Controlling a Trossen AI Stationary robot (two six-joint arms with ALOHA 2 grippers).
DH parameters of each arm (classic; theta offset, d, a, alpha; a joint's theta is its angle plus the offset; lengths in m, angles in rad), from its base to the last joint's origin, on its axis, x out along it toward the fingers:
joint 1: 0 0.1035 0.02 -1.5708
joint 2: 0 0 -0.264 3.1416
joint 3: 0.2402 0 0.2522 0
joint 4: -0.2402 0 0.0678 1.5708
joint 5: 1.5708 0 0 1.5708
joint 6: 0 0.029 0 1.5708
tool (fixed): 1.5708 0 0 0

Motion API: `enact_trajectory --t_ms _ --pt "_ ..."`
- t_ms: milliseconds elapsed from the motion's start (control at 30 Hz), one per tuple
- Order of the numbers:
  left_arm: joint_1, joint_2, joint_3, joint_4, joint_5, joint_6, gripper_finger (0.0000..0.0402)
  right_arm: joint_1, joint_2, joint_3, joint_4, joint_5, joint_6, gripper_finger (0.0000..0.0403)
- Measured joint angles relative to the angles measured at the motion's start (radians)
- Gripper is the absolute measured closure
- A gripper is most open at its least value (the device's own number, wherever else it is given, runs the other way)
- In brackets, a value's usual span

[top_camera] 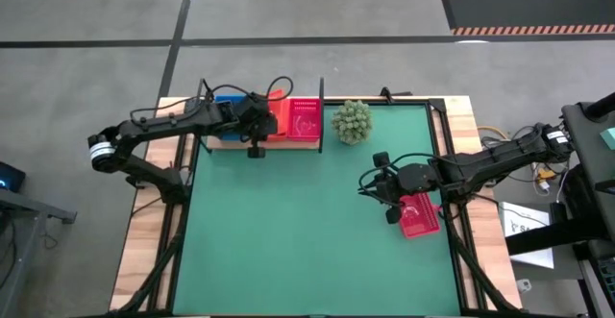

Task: Stack baskets on shelf by color
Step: Stack the orange bin on the orange bin on the shelf

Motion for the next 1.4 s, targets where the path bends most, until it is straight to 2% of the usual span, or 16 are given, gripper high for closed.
enact_trajectory --t_ms 267,667,1033,1167,1400 --pt "0.000 0.000 0.010 -0.053 -0.105 -0.025 0.0367 0.000 0.000 0.000 -0.002 0.003 -0.002 0.0376" --pt "-0.004 -0.009 0.023 -0.068 -0.105 -0.078 0.0367 0.000 0.000 0.000 -0.012 0.003 -0.005 0.0376" --pt "-0.054 -0.015 0.152 -0.110 -0.103 -0.076 0.0367 0.000 0.000 0.000 -0.023 0.003 -0.010 0.0376" --pt "-0.058 -0.015 0.182 -0.038 -0.102 -0.070 0.0367 0.000 0.000 0.000 -0.023 0.003 -0.013 0.0376" --pt "-0.012 0.016 0.171 0.220 -0.100 -0.025 0.0387 0.000 0.000 0.000 -0.022 0.003 -0.026 0.0376"
